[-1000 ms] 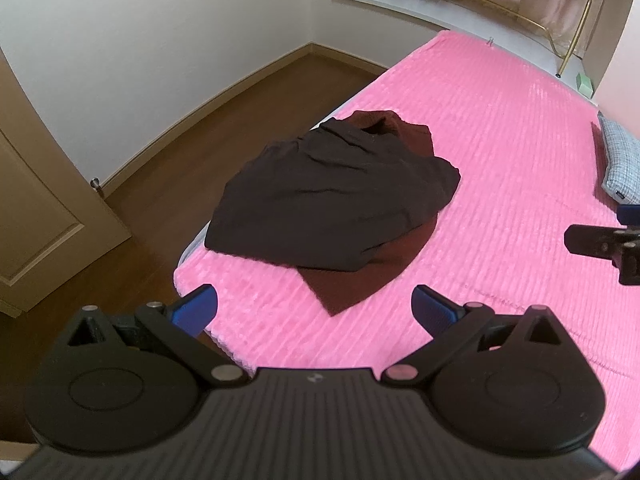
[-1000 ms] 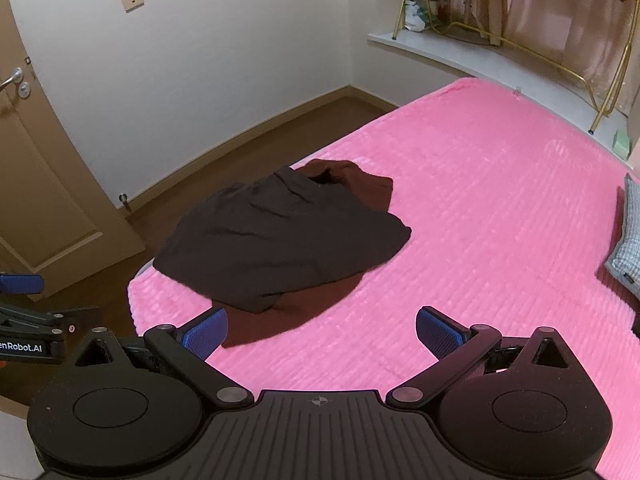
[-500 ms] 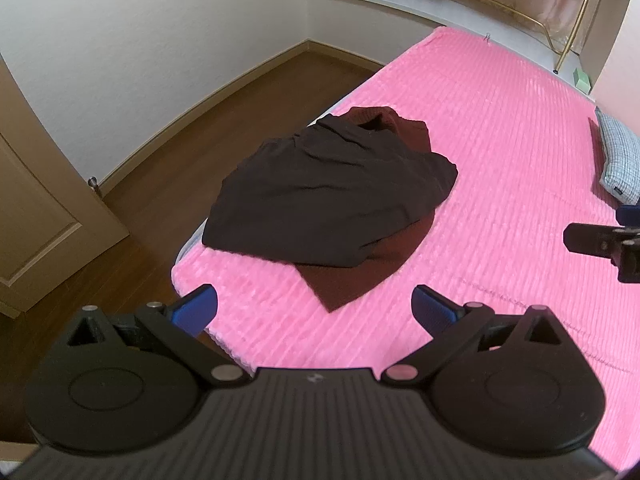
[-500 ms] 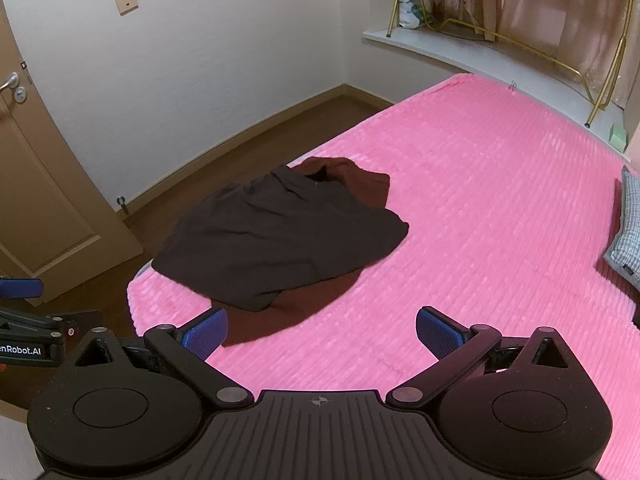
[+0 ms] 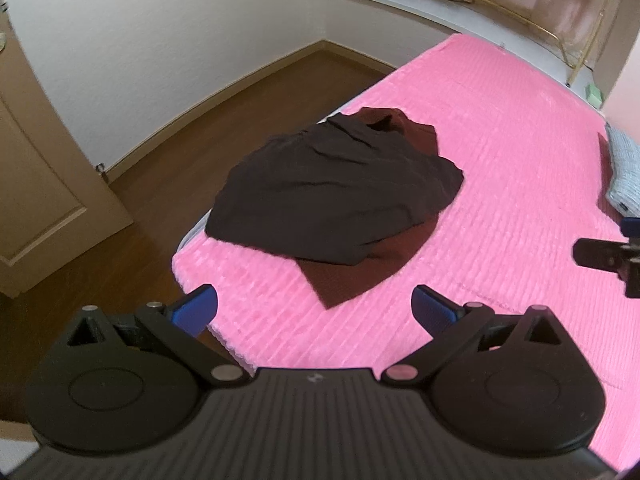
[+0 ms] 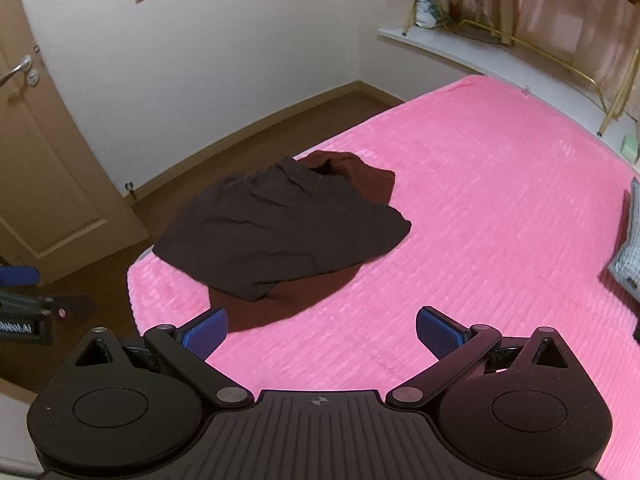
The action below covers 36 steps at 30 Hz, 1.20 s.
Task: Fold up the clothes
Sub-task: 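Grasp the brown shirt with the right gripper while the left gripper grasps it too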
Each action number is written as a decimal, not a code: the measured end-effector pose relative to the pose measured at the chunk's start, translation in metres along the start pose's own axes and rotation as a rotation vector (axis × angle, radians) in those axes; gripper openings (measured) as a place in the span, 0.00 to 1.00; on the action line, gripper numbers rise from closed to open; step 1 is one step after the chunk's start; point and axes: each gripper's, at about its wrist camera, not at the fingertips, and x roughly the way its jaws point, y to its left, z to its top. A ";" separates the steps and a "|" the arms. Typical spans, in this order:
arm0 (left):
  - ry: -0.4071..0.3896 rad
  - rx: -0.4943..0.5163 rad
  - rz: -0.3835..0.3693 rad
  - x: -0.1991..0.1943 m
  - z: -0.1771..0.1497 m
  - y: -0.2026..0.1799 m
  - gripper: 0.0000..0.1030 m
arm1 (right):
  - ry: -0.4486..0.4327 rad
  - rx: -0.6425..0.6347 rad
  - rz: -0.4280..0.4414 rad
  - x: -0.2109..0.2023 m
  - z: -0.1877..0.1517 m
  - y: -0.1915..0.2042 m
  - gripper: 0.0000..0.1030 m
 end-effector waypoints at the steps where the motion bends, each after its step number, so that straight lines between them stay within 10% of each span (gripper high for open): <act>1: 0.000 -0.002 0.013 0.002 -0.001 0.002 0.99 | -0.009 -0.015 -0.002 0.001 0.000 -0.001 1.00; 11: 0.036 0.104 0.058 0.080 0.025 0.059 0.99 | -0.061 -0.134 0.043 0.060 0.035 0.007 1.00; 24: 0.128 0.306 -0.152 0.314 0.120 0.125 0.91 | 0.156 -0.268 0.045 0.292 0.088 0.044 0.99; 31: 0.198 0.348 -0.260 0.382 0.123 0.139 0.61 | 0.208 -0.346 0.011 0.383 0.088 0.038 0.99; 36: 0.171 0.364 -0.264 0.370 0.119 0.139 0.11 | 0.234 -0.344 0.045 0.391 0.094 0.042 0.32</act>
